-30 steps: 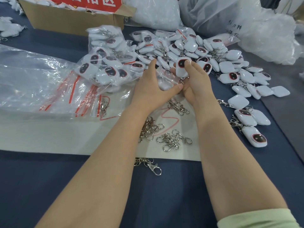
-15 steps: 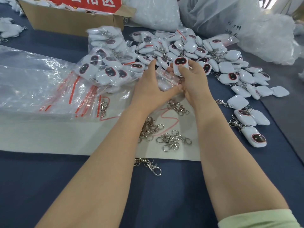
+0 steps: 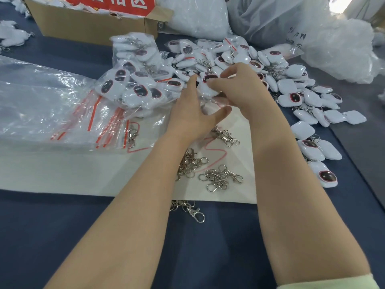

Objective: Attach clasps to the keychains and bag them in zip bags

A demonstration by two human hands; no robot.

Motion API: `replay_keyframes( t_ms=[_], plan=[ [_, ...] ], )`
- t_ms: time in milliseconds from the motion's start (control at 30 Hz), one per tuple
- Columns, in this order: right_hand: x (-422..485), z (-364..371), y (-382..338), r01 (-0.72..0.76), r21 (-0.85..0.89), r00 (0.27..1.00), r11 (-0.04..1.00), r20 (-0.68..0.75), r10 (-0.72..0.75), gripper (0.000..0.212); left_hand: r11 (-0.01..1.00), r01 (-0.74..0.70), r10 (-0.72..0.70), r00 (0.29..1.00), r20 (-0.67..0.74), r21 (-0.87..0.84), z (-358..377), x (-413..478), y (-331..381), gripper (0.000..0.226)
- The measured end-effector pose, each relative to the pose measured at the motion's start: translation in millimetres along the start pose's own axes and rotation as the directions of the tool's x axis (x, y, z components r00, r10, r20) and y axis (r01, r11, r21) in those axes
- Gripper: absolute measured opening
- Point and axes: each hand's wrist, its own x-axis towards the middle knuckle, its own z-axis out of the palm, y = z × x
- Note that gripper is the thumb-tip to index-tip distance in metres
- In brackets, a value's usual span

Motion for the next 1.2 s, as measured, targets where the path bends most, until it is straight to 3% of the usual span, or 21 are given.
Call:
replay_keyframes(
  t_ms=[167,300,467,600,767,867,967,1200],
  plan=[
    [-0.9,-9.0,-1.6,0.093,-0.335,0.987,0.938,0.158,-0.041,0.018,1.0,-0.012,0.012,1.0,-0.019,0.01,0.0,-1.1,0.9,0.108],
    [-1.7,-3.4,5.1,0.113,-0.145,0.959,0.983,0.273,-0.07,0.013,0.999,-0.03,0.029,0.999,-0.046,-0.021,-1.0,-2.0,-0.6,0.106],
    [4.7,6.3,19.2,0.166,-0.196,0.978,0.966,-0.095,-0.188,0.021,0.998,-0.052,0.053,0.997,-0.063,0.018,1.1,-2.4,-0.6,0.101],
    [5.3,16.3,32.3,0.082,-0.259,0.997,0.962,0.03,-0.077,0.054,0.991,-0.073,0.077,0.996,-0.038,0.11,0.6,-0.7,-3.2,0.097],
    [10.4,26.4,37.2,0.086,-0.317,0.995,0.944,0.074,-0.066,0.048,0.986,-0.058,0.06,0.998,-0.007,0.157,-0.3,2.7,-3.6,0.09],
    [9.5,29.8,39.6,0.137,-0.371,0.99,0.918,0.028,-0.136,0.049,0.985,-0.058,0.06,0.998,-0.011,0.162,0.0,2.4,-1.9,0.084],
    [10.1,29.0,45.0,0.171,-0.314,0.978,0.934,-0.057,-0.199,0.03,0.983,-0.064,0.07,0.997,-0.026,0.171,0.3,1.5,-1.1,0.079],
    [12.1,25.2,48.7,0.063,-0.168,0.979,0.984,-0.182,-0.094,0.04,0.981,-0.062,0.067,0.998,-0.02,0.181,-0.8,-0.3,-1.2,0.086]
  ],
)
